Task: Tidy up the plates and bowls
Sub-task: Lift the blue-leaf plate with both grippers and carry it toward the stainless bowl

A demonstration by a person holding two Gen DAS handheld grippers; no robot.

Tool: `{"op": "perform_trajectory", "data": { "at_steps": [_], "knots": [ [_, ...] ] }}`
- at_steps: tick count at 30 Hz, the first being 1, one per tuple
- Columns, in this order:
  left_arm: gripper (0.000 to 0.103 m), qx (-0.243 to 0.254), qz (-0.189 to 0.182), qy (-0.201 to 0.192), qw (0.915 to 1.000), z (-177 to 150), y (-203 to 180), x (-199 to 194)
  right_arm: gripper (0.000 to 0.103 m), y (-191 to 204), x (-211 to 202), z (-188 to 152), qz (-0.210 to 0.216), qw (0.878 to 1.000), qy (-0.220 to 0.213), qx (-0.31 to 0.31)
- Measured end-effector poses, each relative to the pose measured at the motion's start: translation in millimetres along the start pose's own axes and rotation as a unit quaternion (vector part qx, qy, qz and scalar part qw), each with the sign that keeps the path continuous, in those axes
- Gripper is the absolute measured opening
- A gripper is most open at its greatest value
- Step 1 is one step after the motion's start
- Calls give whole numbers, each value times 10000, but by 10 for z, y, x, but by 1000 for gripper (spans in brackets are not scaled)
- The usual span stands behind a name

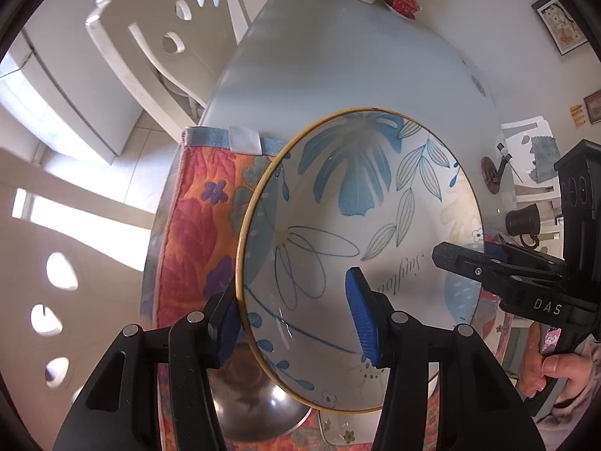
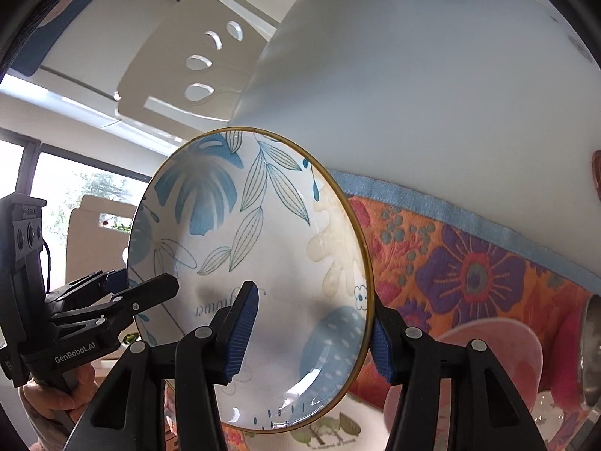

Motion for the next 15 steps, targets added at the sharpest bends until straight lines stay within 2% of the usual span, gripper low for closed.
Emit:
{"op": "perform_trajectory", "data": {
  "at_steps": [8, 15],
  "knots": [
    [48, -318, 36, -141, 9994, -536, -36, -231, 54, 275, -220, -474, 204, 9994, -78, -278],
    [48, -594, 87, -383, 9975, -1022, -5, -437, 54, 449, -283, -936, 283, 9975, 34, -646]
  ]
}}
Point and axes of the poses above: each gripper's, at about its wrist camera, not at the fingertips, and x roughly the way its jaws point, y to its left, z to its top, the point moved 6 cm from there along x, roughly the way its jaws point, and after that the axes turned 10 degrees about y, right-handed, at the moved point
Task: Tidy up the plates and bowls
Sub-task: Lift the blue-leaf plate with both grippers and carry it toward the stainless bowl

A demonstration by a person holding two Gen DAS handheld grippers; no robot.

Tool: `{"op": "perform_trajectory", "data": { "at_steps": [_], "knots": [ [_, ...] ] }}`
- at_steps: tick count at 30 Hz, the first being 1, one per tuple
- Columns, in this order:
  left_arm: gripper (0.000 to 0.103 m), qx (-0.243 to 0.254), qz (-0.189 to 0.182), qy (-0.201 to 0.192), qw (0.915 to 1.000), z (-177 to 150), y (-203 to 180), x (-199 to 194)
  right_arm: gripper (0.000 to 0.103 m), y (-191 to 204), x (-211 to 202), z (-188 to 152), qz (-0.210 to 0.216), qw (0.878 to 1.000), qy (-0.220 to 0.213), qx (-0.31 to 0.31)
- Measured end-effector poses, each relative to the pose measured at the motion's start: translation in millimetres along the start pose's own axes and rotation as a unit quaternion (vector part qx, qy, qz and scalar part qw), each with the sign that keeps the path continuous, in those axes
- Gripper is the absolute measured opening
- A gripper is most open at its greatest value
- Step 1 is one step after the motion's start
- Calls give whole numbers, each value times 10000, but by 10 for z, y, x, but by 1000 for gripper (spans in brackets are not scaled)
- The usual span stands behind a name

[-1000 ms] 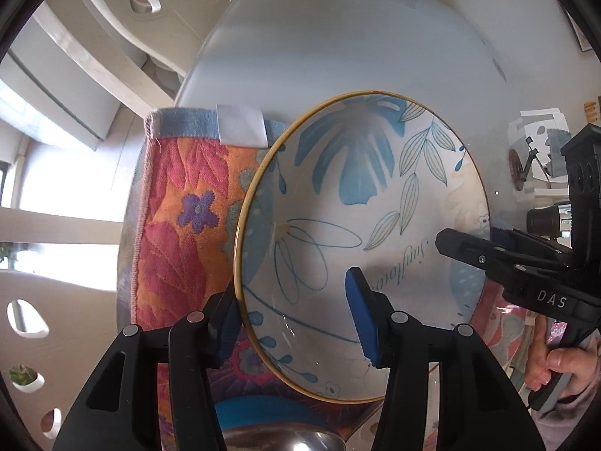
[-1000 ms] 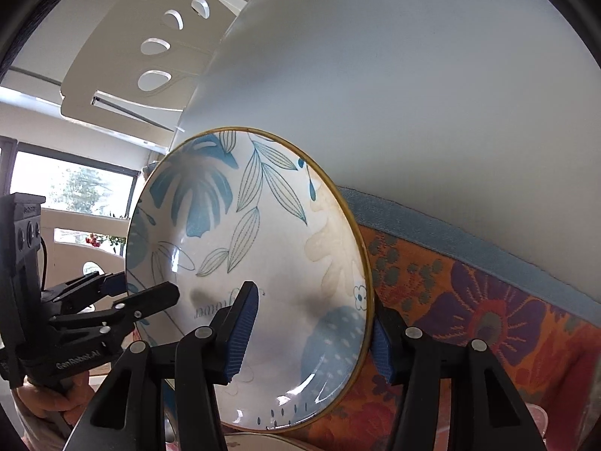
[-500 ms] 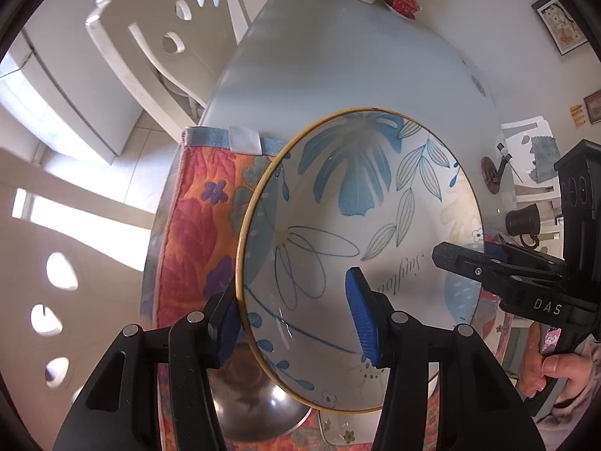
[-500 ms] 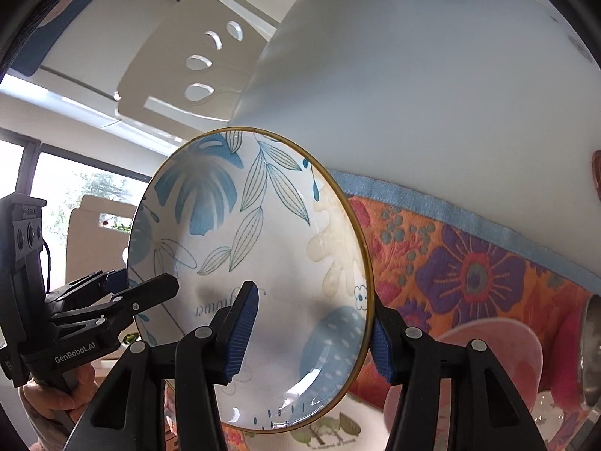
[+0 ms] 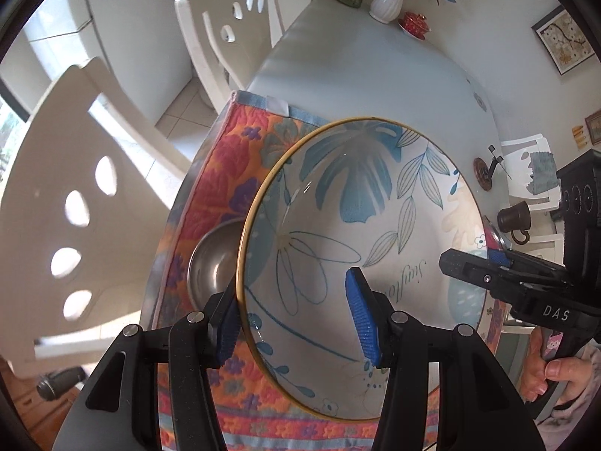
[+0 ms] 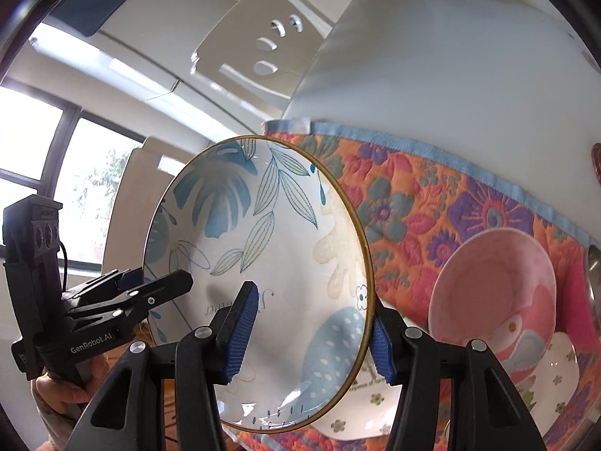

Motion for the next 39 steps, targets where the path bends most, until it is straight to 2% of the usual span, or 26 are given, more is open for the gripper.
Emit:
{"op": "perform_trajectory", "data": {
  "at_steps": [11, 18, 23, 27, 30, 39],
  "knots": [
    [48, -609, 197, -248, 9976, -748, 377, -194, 54, 437, 226, -595, 204, 9978, 364, -524],
    [48, -722, 76, -167, 9972, -1077, 726, -67, 54, 716, 515, -860, 122, 9968, 515, -596],
    [49, -474, 171, 119, 9987, -1283, 960, 196, 54, 841, 860, -990, -156, 9958, 645, -628],
    [49, -564, -143, 411, 9975, -1418, 1189, 433, 54, 860, 1122, -1104, -77, 9965, 719, -409],
    [49, -466, -135, 567, 9972, -1460, 1260, 574, 54, 875, 1302, -1168, -149, 9963, 770, -347],
    [49, -293, -188, 929, 9951, -1556, 1426, 807, 54, 863, 1652, -1215, -1, 9963, 853, 76]
  ]
}}
Point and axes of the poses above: each gripper's, at about its wrist camera, not at the fingertips, and x roughly the way its jaws point, y to its left, z to its top, the point moved 6 cm from there along x, roughly the way its jaws point, and after that the axes turned 10 degrees about y, right-handed, at the moved point
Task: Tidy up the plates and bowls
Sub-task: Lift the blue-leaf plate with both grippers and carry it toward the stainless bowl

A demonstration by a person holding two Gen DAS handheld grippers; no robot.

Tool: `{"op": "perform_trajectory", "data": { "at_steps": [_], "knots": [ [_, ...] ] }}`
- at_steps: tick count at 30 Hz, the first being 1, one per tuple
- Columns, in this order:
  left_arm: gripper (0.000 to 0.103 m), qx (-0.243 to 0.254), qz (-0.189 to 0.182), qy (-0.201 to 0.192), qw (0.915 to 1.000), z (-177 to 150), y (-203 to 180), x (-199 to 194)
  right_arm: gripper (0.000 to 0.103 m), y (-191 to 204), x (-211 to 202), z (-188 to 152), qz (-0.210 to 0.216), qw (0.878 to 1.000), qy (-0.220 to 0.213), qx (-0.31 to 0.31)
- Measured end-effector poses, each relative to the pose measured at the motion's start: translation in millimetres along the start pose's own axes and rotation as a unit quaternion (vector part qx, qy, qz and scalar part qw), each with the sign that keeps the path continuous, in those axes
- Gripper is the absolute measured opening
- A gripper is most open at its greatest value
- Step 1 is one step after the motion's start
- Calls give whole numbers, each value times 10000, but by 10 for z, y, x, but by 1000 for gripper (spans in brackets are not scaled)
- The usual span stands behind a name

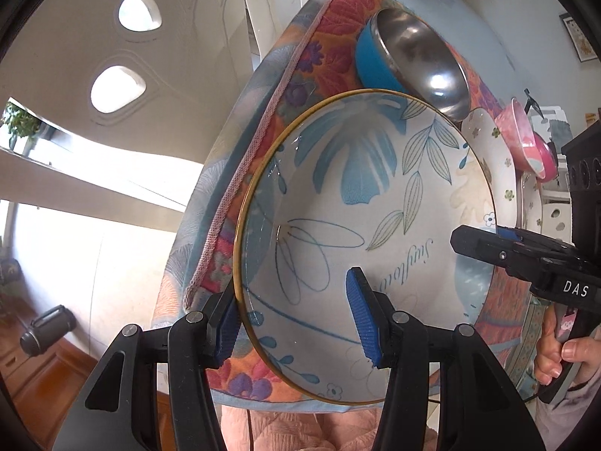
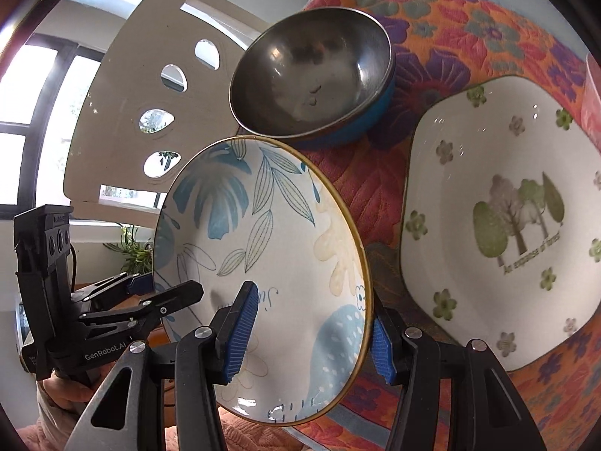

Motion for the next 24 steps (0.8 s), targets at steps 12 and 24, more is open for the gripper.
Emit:
{"op": "perform_trajectory", "data": {
  "at_steps": [12, 24],
  "knots": [
    [49, 105, -35, 127, 9999, -2, 98, 214, 54, -58, 208, -54, 1, 9995, 19, 326],
    [50, -45, 77, -9, 10000, 59, 98, 264, 54, -164, 373, -104, 42, 9995, -30, 323]
  ]
}}
Point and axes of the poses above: each gripper's, at about its wrist camera, not at the fingertips, and x roughly the way its jaws point, y to its left, z to its top, the point moved 6 cm from there along x, roughly the way its jaws point, and after that the axes turned 10 degrees about y, right-handed, at the moved point
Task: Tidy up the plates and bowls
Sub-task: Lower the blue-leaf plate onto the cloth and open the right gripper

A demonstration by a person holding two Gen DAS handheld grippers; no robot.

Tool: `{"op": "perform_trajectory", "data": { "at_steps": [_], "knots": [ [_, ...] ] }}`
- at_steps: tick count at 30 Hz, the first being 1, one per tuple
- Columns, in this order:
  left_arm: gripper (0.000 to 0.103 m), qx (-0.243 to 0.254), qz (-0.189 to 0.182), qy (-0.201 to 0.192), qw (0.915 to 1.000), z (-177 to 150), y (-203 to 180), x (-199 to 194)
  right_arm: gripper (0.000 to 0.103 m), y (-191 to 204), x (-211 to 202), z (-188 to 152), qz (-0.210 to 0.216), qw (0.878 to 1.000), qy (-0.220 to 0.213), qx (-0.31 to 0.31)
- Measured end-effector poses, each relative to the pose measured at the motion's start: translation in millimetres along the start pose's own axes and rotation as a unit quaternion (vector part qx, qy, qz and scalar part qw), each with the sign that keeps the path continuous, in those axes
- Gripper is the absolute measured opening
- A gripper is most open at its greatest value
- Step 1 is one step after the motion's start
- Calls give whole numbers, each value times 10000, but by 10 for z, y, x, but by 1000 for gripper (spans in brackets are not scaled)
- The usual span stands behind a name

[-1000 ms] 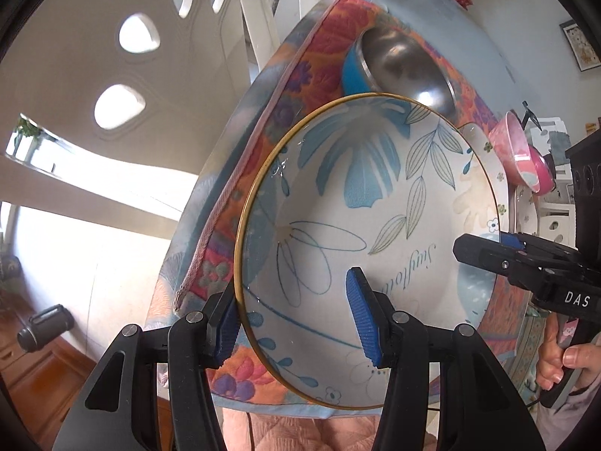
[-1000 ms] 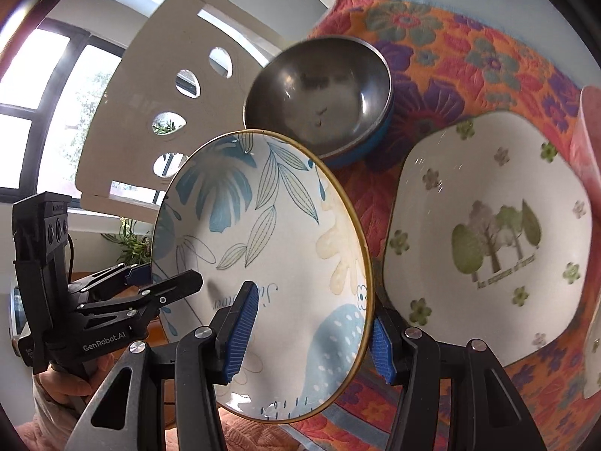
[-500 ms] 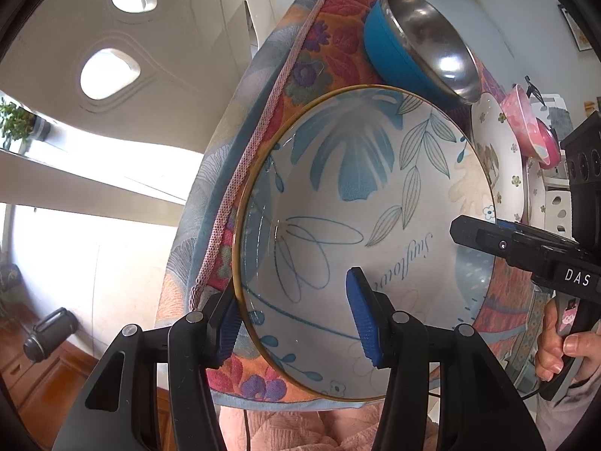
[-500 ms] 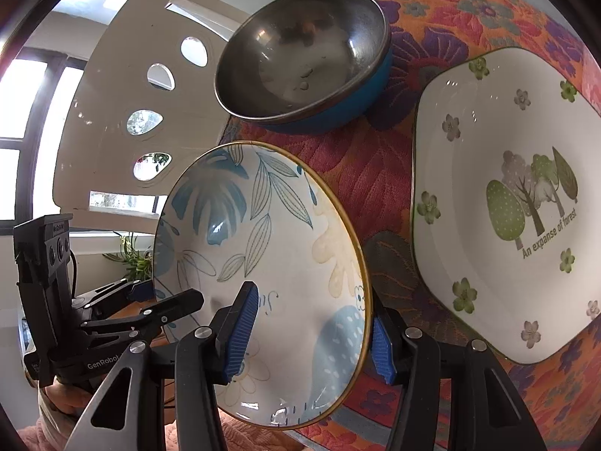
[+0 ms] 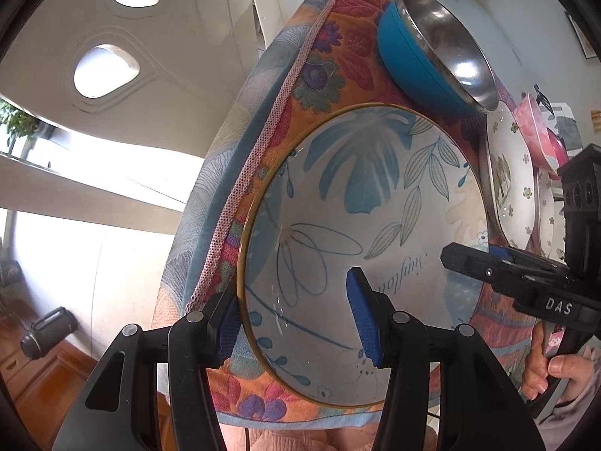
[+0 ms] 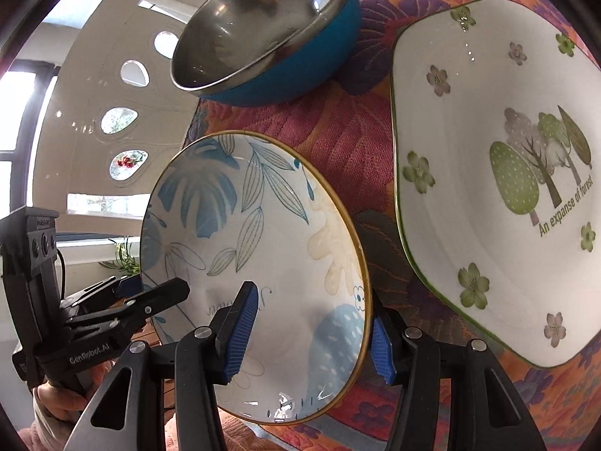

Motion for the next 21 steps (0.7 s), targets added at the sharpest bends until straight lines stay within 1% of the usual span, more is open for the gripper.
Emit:
{"op": "perform_trajectory", "data": {
  "at_steps": [1, 3, 6, 8, 10, 12, 13, 14, 15, 16, 17, 18, 19, 21],
  "knots": [
    [51, -25, 23, -49, 10000, 5, 2, -4, 54, 1, -13, 1, -29, 10000, -31, -61],
    [51, -85, 134, -182, 9997, 12, 22, -46, 54, -9, -88, -50, -223, 9992, -149, -301],
    [51, -291, 227, -312, 9988, 13, 48, -129, 54, 11, -225, -221, -483, 9938, -436, -904],
    [52, -424, 273, -399, 9979, 8, 79, -184, 59, 10, -268, -406, -735, 9836, -629, -1522],
    [52, -602, 313, -481, 9965, -19, 138, -249, 59, -9, -222, -622, -919, 9694, -697, -2168],
    [52, -817, 311, -538, 9947, -66, 184, -304, 61, -65, -190, -782, -1022, 9594, -874, -2480],
    [52, -904, 302, -572, 9938, -91, 204, -329, 65, -95, -209, -832, -1055, 9550, -1085, -2551],
    [52, -1010, 297, -628, 9925, -122, 194, -354, 66, -158, -243, -867, -1252, 9503, -1327, -2524],
    [52, -1117, 288, -680, 9910, -162, 198, -390, 66, -195, -263, -889, -1322, 9480, -1445, -2509],
    [53, -1166, 288, -697, 9903, -196, 205, -413, 68, -253, -285, -928, -1290, 9469, -1546, -2508],
    [54, -1249, 303, -730, 9890, -228, 205, -434, 75, -304, -278, -947, -1275, 9472, -1556, -2499],
    [54, -1350, 318, -779, 9873, -264, 205, -454, 77, -367, -251, -968, -1307, 9472, -1553, -2482],
    [54, -1415, 316, -803, 9862, -289, 202, -465, 79, -450, -207, -985, -1363, 9472, -1523, -2473],
    [54, -1586, 327, -845, 9832, -345, 171, -471, 80, -577, -124, -999, -1386, 9457, -1481, -2541]
  ]
}}
Point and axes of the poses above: each gripper's, at about its wrist camera, not at the fingertips, and x roughly the way its jaws point, y to its left, z to its top, the point moved 6 cm from there along x, roughly the way its jaws point, and after that the axes turned 10 degrees about y, right-handed, at the moved point
